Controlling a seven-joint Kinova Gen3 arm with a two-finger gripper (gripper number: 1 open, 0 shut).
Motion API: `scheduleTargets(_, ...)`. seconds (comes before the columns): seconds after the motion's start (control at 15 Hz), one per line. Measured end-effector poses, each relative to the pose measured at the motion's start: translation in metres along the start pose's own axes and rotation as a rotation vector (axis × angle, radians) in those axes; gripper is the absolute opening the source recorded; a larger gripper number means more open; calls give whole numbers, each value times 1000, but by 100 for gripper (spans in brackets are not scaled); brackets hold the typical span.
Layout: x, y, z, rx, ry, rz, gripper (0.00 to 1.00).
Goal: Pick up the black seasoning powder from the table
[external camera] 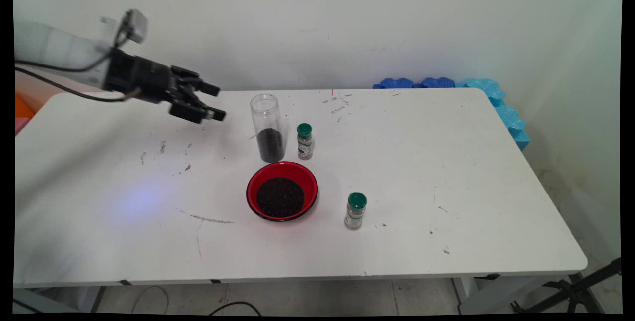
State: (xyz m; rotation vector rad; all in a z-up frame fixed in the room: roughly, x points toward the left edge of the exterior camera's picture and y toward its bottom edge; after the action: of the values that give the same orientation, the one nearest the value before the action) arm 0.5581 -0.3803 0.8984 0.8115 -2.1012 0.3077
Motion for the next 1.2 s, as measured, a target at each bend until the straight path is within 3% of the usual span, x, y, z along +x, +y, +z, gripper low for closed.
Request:
scheduleTargets(0.33,-4,-2,46,10,-10,11,100)
scheduleTargets(1.2,-9,-9,110,-3,-23,42,100)
